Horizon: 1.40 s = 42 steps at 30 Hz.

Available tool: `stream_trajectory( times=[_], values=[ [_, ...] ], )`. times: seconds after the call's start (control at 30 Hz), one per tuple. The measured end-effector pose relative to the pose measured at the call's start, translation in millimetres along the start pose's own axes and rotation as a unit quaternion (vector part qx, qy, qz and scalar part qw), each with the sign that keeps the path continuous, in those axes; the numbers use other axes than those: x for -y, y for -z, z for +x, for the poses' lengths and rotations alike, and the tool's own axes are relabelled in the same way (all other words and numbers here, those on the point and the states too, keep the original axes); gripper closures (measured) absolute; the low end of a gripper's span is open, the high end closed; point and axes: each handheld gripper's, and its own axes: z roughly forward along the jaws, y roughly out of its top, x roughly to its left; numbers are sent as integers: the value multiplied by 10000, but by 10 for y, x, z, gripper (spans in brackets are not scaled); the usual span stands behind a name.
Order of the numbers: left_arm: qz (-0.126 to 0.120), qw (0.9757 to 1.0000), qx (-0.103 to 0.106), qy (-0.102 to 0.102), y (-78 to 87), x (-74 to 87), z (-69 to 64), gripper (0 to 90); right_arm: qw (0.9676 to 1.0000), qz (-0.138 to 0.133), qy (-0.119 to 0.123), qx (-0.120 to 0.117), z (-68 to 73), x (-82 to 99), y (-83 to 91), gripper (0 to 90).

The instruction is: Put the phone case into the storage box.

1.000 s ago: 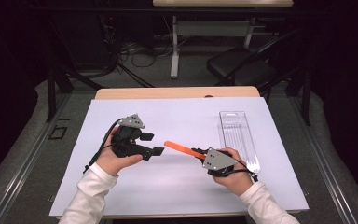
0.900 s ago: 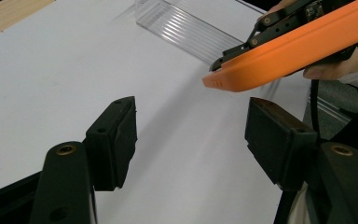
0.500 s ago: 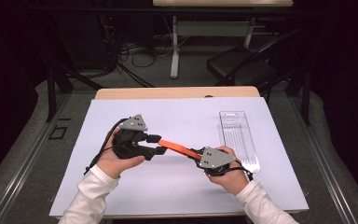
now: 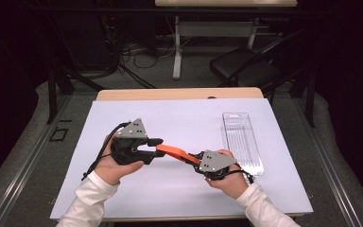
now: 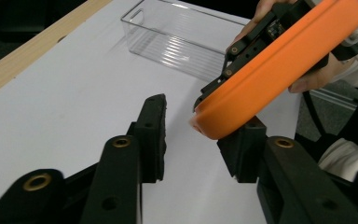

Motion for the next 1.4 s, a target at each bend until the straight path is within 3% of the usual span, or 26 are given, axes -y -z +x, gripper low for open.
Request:
stream_trajectory(
  times=[0.17, 0.47, 1.3, 1.4],
  values=[
    [72, 10000, 5, -10, 12, 7, -10, 720, 10000, -28, -38, -25, 6, -3, -4, 880],
    [97, 9999, 32, -51, -2, -13, -65, 763, 10000, -17, -30, -48, 24, -6, -18, 880],
    [40, 9999, -72, 116, -15, 26, -50, 800, 9999, -19, -98, -97, 19, 24, -37, 880],
    [-6, 9997, -90, 217, -27, 32, -54, 805, 9999, -18, -114, -94, 19, 27, -38, 879]
  ],
)
